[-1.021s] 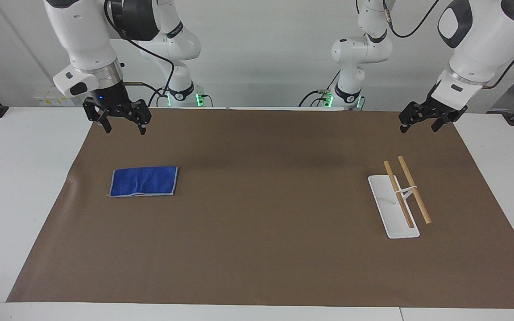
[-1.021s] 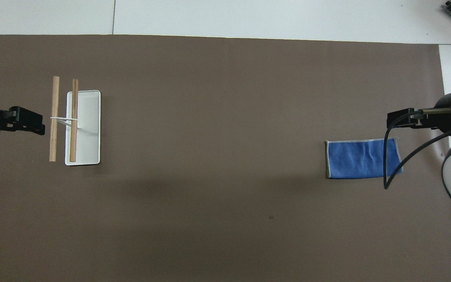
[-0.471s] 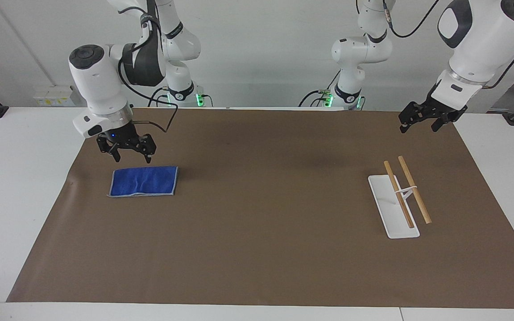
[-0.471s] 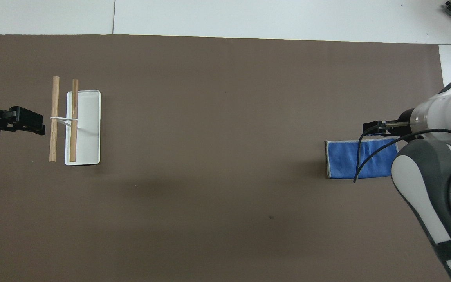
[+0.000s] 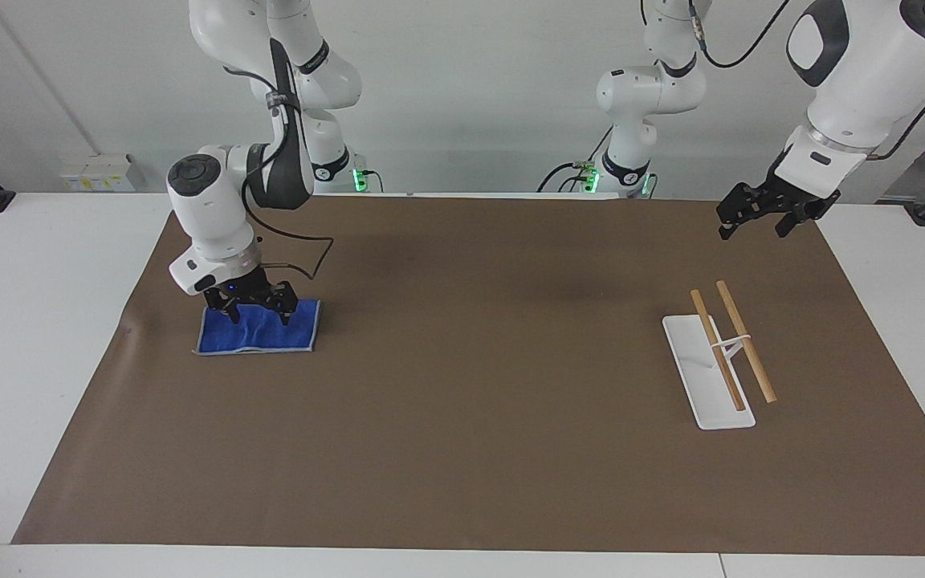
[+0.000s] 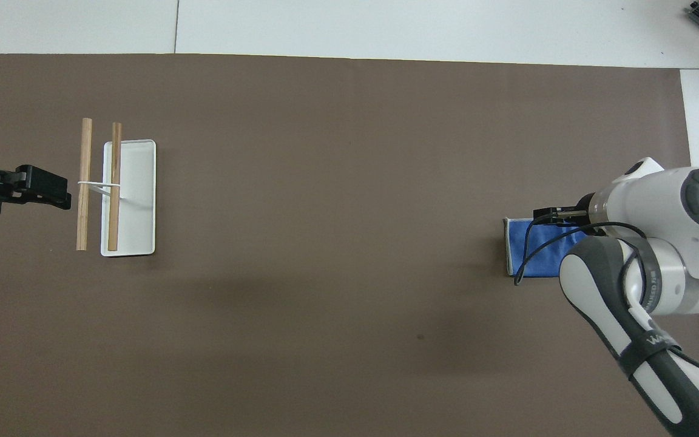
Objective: Right arm passes towel to left arm to hang
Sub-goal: 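Lower the right gripper onto the blue towel's edge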
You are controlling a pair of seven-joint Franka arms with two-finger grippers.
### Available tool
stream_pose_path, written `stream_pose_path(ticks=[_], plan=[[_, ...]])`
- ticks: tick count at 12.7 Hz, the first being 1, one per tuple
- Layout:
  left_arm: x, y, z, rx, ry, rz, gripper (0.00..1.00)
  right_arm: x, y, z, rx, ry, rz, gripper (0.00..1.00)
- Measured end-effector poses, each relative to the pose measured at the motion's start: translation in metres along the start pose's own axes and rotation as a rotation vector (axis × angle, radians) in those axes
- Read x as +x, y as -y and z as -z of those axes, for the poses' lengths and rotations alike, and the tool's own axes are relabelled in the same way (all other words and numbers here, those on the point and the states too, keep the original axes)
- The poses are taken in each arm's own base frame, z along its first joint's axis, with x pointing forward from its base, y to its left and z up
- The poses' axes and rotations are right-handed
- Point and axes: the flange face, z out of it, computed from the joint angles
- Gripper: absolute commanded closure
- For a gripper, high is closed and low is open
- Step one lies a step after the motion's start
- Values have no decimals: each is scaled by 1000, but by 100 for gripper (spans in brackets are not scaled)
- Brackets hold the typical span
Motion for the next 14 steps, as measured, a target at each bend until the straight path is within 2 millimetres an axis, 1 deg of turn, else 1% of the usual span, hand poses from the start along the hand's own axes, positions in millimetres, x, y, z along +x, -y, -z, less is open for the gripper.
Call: stream_pose_path(ticks=[2,5,6,7,9,10,11,12,13,14], plan=[[0,-1,0,0,0,-1,0,-11,-14,-26,0,-14,5,0],[0,-1,0,0,1,-2,0,-16,-37,-54,-3,-16,26,0],[0,-1,0,0,1,-3,0,-18,-40,-61,-3,-7,28,0],[0,-2,-1,0,2,-3,0,-19,-39,-66,-2,2,31,0],[0,-2,-1,0,3,-4,0,-21,-36,-69,0,9,38,0],[0,-2,-1,0,3,-4,0,-22,-35,-69,0,10,38,3],[0,-2,-1,0,3,-4,0,-22,-35,-70,0,10,38,22],[0,-2,-2,0,4,-4,0,-22,-35,-69,0,10,39,48],[0,-2,-2,1,4,-4,0,-22,-35,-69,0,9,40,66],[-1,-2,-1,1,4,-4,0,-22,-33,-67,0,5,43,80]])
